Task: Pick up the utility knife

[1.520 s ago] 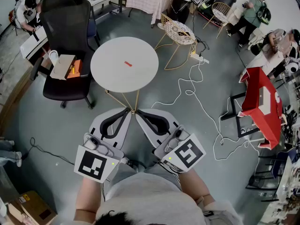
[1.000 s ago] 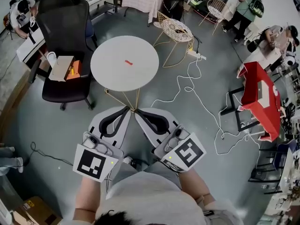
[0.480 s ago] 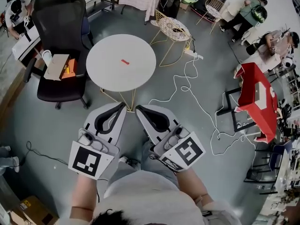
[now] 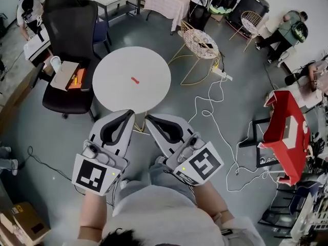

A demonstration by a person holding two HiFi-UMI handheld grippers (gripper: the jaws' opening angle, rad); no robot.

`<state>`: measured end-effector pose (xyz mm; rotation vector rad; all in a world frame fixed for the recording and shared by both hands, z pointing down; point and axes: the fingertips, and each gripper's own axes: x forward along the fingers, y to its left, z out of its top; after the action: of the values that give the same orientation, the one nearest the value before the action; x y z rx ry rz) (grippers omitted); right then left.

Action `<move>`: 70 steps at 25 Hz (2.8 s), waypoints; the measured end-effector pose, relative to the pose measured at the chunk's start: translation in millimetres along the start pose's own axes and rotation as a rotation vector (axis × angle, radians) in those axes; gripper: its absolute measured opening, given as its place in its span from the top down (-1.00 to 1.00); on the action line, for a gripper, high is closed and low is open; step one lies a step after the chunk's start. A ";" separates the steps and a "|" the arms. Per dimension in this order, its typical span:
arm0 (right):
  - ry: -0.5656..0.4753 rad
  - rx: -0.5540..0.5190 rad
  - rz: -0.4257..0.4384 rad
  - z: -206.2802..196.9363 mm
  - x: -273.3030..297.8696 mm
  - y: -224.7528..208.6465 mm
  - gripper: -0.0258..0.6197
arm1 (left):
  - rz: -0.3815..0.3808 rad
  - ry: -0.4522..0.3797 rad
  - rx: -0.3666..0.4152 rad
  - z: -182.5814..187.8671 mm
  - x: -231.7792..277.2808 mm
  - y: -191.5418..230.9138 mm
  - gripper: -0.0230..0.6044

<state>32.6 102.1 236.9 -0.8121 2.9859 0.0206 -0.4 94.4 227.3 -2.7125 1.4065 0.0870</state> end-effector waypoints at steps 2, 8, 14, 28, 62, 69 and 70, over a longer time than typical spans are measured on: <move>-0.001 0.001 0.030 1.3 -6.0 -19.3 0.89 | 0.033 -0.007 0.002 0.3 18.5 -3.7 0.90; 0.001 0.026 0.106 -2.6 -17.2 -63.9 0.89 | 0.124 0.016 0.002 -6.9 55.5 -10.0 0.90; -0.003 0.075 0.158 -14.2 -4.9 -80.8 0.89 | 0.188 0.071 0.008 -21.6 64.6 3.1 0.90; 0.029 0.118 0.097 -31.6 75.3 -122.5 0.89 | 0.139 0.107 0.001 -38.9 95.6 82.6 0.90; 0.544 0.250 -0.148 -303.0 245.7 -246.6 0.79 | -0.118 0.229 -0.127 -167.4 176.1 261.5 0.90; 0.684 0.260 -0.158 -370.0 238.0 -250.6 0.73 | -0.133 0.265 -0.154 -194.7 176.6 263.7 0.90; 0.703 0.257 -0.160 -378.0 237.6 -251.3 0.73 | -0.133 0.267 -0.157 -197.7 176.6 265.2 0.90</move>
<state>-60.6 -244.3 602.6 -1.2233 3.4002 -0.7955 -113.3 -221.3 395.1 -3.0336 1.3236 -0.1892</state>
